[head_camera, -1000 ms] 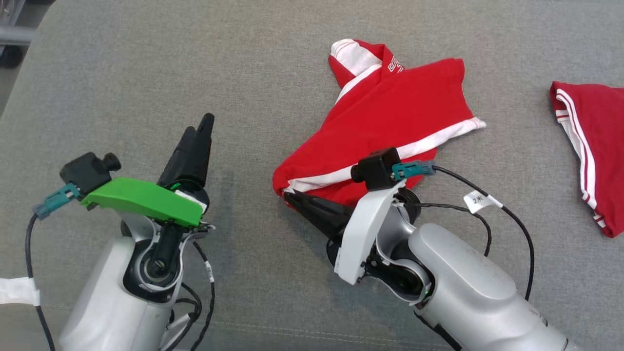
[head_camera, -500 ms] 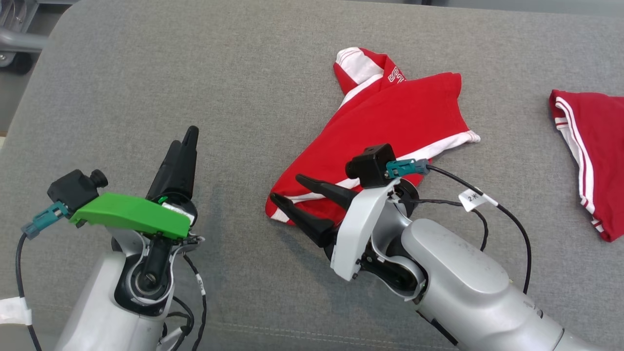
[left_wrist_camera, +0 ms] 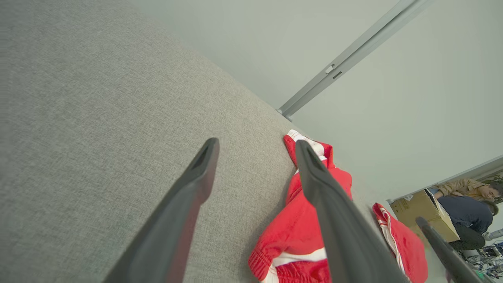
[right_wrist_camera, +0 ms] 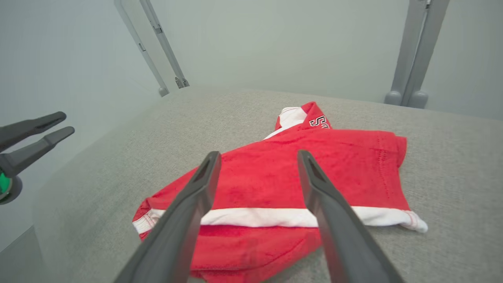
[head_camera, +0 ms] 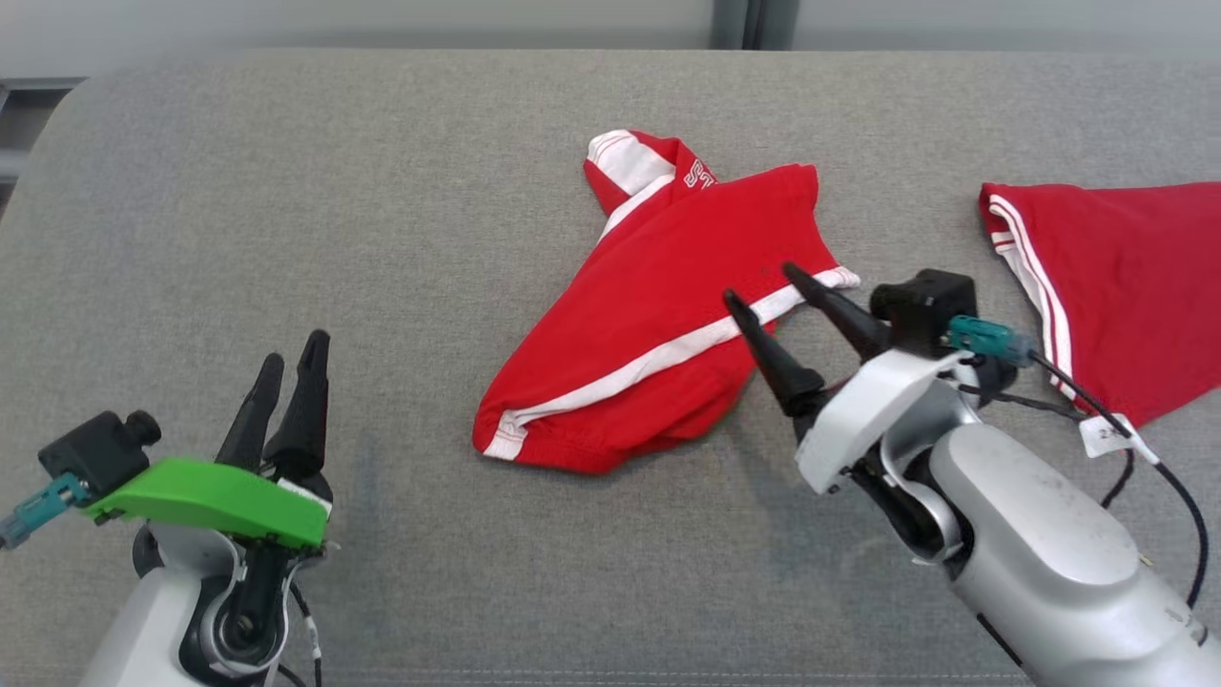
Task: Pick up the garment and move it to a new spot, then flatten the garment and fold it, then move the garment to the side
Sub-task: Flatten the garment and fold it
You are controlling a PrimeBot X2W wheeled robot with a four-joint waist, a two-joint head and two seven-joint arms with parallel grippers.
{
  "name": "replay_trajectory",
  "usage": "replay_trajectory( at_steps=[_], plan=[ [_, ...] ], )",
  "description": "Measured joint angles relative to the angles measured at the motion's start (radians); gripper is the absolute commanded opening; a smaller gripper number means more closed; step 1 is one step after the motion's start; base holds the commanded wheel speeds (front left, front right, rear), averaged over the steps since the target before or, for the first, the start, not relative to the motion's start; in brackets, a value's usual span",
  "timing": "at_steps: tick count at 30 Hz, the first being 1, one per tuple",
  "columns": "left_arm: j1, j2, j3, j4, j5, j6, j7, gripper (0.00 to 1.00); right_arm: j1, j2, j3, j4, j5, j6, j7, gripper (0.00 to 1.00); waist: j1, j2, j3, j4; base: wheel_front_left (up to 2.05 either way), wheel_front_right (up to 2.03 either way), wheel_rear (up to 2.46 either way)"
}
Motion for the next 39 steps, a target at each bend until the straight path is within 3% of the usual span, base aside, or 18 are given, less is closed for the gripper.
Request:
replay_trajectory(
  at_steps=[6, 15, 31, 39],
  plan=[
    [0.074, 0.038, -0.009, 0.020, 0.058, 0.021, -0.023, 1.00, 0.102, -0.073, -0.109, -0.003, -0.007, -0.095, -0.095, 1.00, 0.0000, 0.0000, -0.032, -0.051, 0.00, 0.00, 0.00],
    [0.173, 0.090, -0.037, 0.014, 0.183, 0.040, -0.078, 1.00, 0.235, -0.138, -0.195, 0.010, -0.031, -0.104, -0.165, 1.00, 0.0000, 0.0000, -0.084, -0.119, 0.00, 0.00, 0.00],
    [0.310, 0.080, -0.090, -0.009, 0.344, 0.078, -0.106, 1.00, 0.446, -0.144, -0.343, 0.033, -0.072, -0.105, -0.175, 1.00, 0.0000, 0.0000, -0.182, -0.160, 0.00, 0.00, 0.00],
    [0.325, 0.096, -0.074, -0.043, 0.451, 0.081, -0.108, 1.00, 0.466, -0.125, -0.450, -0.032, -0.136, -0.105, -0.175, 1.00, 0.0000, 0.0000, -0.190, -0.155, 0.00, 0.00, 0.00]
  ],
)
